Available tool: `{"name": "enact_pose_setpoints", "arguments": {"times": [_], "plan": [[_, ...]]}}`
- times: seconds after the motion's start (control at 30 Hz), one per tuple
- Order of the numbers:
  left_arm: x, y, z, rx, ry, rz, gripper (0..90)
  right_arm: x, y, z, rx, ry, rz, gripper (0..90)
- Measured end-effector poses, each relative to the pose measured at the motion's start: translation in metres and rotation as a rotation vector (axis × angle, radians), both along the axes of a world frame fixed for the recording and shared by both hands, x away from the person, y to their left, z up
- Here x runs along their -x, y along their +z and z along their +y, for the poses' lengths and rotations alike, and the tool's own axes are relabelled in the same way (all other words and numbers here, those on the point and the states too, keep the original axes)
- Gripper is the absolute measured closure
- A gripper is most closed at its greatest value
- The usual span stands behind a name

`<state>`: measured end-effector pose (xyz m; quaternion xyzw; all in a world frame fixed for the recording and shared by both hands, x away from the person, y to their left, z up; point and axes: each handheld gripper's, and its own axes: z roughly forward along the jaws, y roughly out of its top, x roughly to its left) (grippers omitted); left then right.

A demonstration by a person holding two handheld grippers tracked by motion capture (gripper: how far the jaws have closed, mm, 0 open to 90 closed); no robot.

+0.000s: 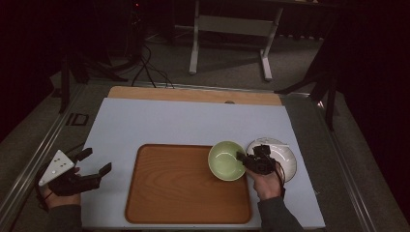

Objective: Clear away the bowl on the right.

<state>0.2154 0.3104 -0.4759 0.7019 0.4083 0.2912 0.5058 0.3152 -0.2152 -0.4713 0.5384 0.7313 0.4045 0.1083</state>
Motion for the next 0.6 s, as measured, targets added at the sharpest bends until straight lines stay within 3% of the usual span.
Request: {"name": "enact_pose_setpoints", "arguments": {"times": [0.6], "plan": [[0.000,0.000,0.000,0.001,0.001,-0.001,15.2,0.004,-0.002,0.017,0.008,0.045,0.006,82.6]]}}
